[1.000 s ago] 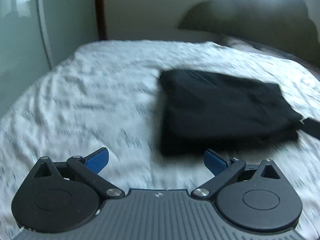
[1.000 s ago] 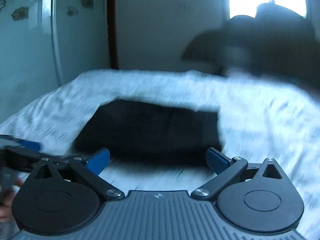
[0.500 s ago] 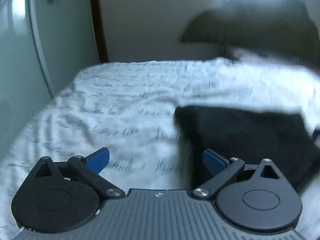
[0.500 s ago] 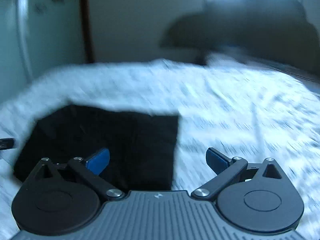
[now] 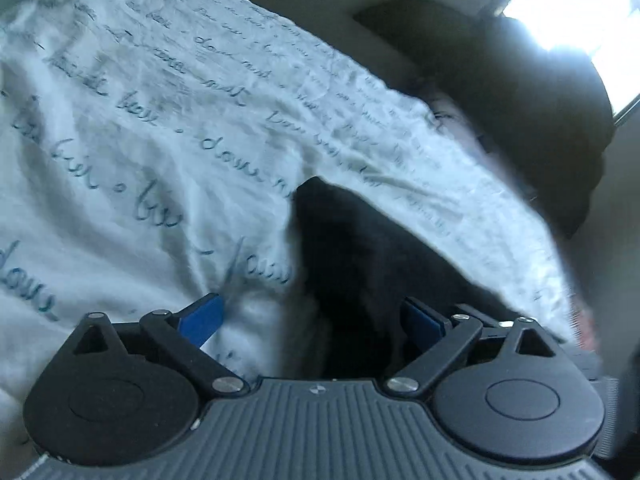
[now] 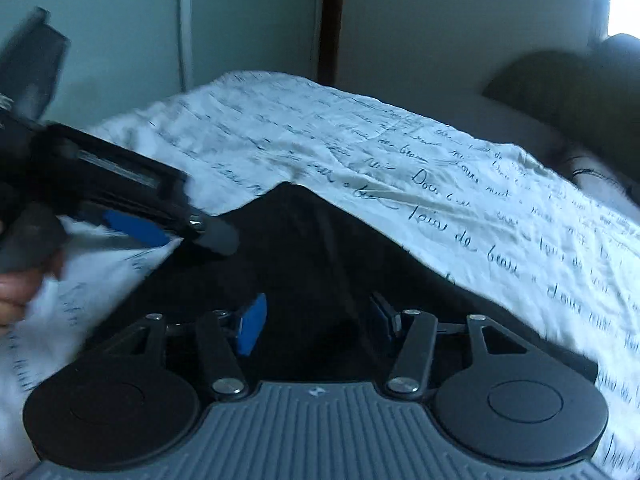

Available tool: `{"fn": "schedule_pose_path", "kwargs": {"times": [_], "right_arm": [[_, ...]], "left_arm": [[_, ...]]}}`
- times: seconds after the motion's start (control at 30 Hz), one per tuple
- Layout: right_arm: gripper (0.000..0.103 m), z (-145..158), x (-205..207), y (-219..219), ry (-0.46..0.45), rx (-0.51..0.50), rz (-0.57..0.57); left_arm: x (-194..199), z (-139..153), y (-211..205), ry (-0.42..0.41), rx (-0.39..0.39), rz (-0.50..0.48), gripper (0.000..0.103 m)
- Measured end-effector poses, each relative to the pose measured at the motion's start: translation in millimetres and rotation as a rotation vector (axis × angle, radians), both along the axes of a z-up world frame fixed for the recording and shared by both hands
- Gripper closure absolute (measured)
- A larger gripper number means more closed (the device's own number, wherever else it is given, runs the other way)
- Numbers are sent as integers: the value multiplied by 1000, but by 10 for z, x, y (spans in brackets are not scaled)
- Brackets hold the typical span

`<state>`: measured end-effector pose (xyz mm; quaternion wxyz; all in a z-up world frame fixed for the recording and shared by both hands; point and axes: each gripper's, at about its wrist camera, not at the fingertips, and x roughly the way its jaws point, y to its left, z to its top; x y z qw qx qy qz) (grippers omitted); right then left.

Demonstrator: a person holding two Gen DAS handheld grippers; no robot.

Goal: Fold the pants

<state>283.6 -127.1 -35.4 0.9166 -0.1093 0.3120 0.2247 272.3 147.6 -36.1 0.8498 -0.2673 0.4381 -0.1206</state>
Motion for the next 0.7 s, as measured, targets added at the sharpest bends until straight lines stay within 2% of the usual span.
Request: {"fn": "schedule_pose_path", "kwargs": {"times": [0.07,0.17,0.2,0.27,0.33,0.37,0.4,0.43,0.47,0.53,0.6,0.7], "right_arm": [[48,-19,76,-53,32,52,-10],[48,-45,122,-123,59,98,-15],[47,-50,115,-130,59,100,-14],[44,-48,129,-149,61,100,-20],[44,-43,145,-163,56,102,-25],[44,-36,158,-170,52,105,-30],[44,-32,177,-179,51,111,-36],[44,-31,200,-192,55,122,-44],[43,-38,227,-207,63,137,-52],[38,-62,277,-248,95,164,-66],[38,-11,236,-312,96,173,-75],[38,107,53,-519,41,166,-65]], "left_arm": [[108,-48,16,4,-163,-26,7],[288,-130,-40,21,-335,-21,9],[370,-156,-64,17,-362,-8,9],[494,-181,-85,6,-362,23,12],[604,-159,-39,-40,-383,58,13],[640,-145,0,-67,-387,83,17],[679,-115,47,-118,-365,112,19],[713,-63,95,-171,-307,144,22],[751,-31,151,-184,-252,180,23],[773,42,255,-153,-160,208,23],[639,184,227,-201,-52,164,22],[304,426,-125,-304,213,7,20]]}}
